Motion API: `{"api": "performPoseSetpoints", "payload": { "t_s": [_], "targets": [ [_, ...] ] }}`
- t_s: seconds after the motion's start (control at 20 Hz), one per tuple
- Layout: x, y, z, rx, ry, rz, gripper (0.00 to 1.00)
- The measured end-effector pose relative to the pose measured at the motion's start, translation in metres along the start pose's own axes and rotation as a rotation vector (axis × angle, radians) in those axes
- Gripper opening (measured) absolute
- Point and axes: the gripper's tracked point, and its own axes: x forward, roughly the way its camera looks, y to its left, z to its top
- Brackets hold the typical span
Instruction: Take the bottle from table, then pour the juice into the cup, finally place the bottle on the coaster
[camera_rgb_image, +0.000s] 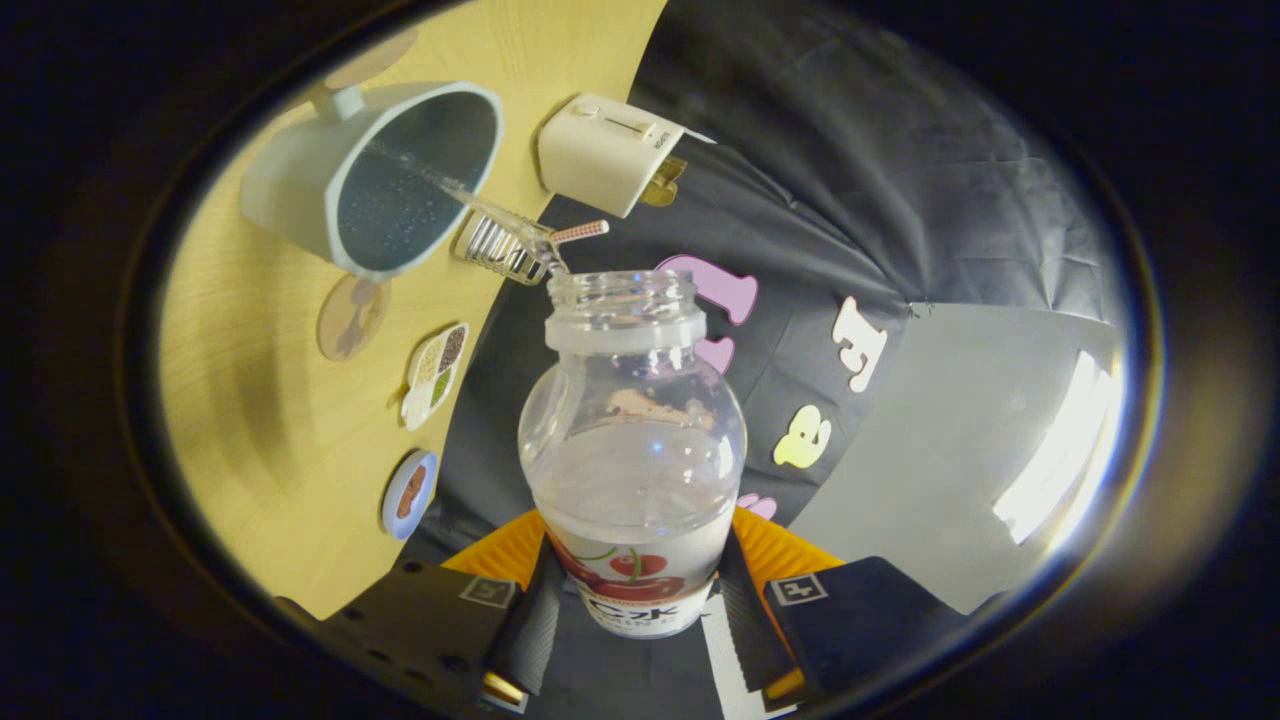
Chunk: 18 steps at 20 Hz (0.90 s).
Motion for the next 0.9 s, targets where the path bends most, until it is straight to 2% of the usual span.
{"api": "performPoseSetpoints", "payload": {
  "t_s": [0.6, 0.9],
  "targets": [
    [-0.001, -0.006, 0.009, -0.057, -0.037, -0.047, 0.76],
    [-0.005, -0.005, 0.015, -0.066, -0.055, -0.043, 0.76]
  ]
}}
